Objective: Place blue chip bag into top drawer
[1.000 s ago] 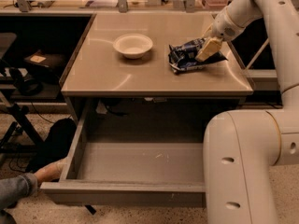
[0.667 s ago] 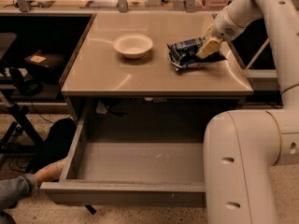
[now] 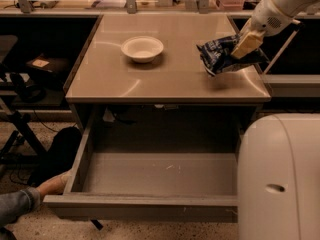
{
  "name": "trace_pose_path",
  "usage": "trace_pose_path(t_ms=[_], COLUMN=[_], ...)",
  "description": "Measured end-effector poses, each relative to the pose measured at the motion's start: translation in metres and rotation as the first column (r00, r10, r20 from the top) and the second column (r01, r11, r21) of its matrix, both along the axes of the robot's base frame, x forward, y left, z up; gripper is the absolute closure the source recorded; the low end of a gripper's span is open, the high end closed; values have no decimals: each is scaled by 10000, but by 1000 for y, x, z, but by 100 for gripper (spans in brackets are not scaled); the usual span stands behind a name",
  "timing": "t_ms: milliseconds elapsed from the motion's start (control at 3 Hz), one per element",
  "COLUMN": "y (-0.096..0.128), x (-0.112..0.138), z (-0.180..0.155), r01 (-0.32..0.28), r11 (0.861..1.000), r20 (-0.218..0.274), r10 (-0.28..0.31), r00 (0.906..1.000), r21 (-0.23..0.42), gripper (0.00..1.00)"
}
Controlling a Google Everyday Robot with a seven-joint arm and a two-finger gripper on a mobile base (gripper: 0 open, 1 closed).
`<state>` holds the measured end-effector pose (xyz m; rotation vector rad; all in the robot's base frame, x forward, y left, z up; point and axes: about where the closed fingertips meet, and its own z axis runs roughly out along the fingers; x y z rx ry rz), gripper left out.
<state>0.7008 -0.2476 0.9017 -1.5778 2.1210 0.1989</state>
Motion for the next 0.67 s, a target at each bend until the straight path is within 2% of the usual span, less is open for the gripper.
trace_pose_path(t_ms=[333,667], y=[-40,-75], x=[-45,-92], z=[42,81], r01=[953,1670], r11=[9942,9845], r20=[240,1330], r10=[-941,-1588], r00=[9953,9783], r21=[-508,-531], gripper=[100,100])
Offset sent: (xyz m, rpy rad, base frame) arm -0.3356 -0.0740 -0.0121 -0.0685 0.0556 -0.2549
